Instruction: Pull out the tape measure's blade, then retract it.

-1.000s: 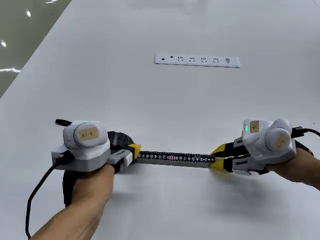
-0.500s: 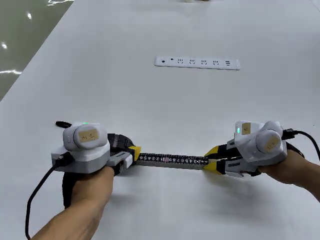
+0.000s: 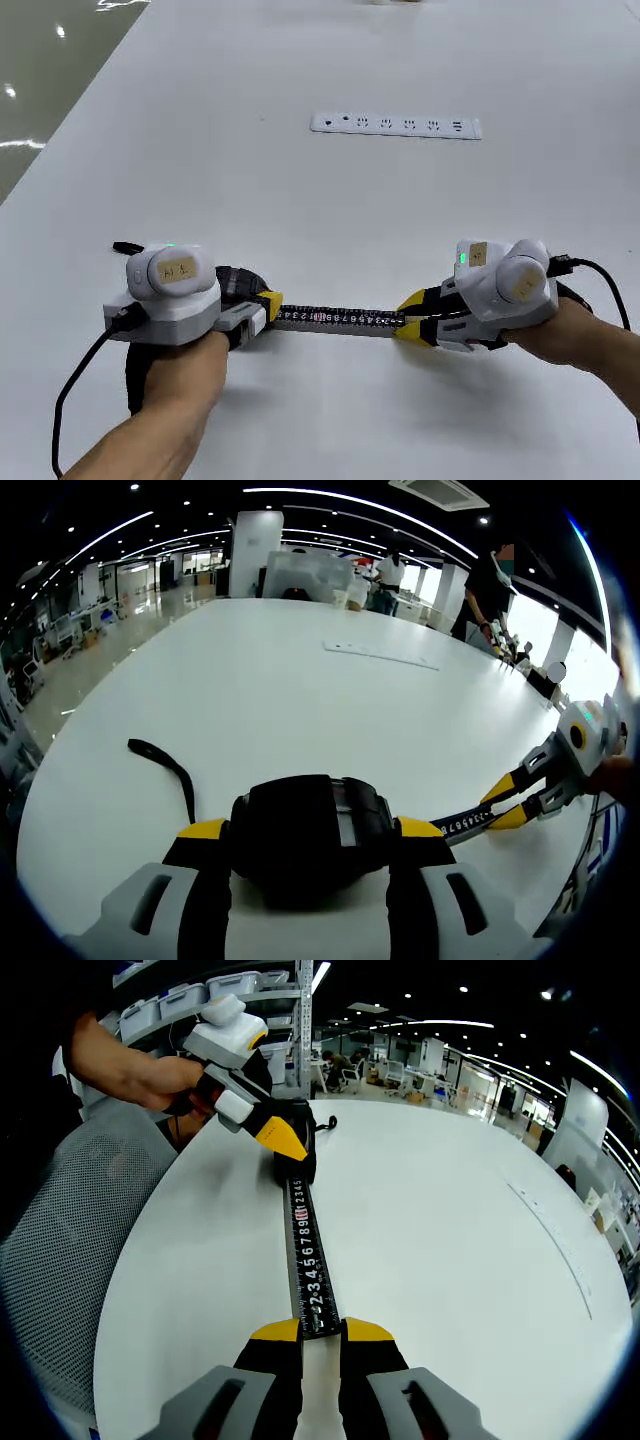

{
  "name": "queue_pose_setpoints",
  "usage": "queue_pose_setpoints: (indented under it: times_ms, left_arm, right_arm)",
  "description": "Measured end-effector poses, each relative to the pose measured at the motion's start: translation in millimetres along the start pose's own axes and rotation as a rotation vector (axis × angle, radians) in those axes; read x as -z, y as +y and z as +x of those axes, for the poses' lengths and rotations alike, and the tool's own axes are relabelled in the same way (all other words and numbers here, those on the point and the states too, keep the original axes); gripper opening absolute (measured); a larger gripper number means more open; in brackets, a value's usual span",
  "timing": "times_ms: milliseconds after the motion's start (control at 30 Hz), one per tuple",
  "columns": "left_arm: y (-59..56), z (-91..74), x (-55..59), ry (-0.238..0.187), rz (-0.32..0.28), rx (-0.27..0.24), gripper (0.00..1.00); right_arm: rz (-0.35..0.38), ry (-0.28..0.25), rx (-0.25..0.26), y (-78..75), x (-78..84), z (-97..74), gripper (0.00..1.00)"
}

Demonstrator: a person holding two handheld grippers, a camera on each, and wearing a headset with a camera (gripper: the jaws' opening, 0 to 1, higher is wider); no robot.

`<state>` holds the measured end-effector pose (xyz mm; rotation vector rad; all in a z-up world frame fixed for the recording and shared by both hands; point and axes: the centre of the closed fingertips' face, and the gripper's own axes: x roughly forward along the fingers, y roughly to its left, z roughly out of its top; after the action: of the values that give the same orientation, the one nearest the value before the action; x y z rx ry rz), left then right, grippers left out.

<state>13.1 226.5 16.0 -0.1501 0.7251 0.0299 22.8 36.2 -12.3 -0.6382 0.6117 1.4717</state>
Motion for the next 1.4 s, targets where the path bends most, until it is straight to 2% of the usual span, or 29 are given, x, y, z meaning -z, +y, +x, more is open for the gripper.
queue_pose_setpoints:
  times_ms: [1400]
  left_arm:
    - [2.3,-0.3,-0.4,0.002,-0.018,0.012,0.58]
  right_arm:
    - [-0.014,-0.029,-0.023,4.6,-32.9,30.8,0.10]
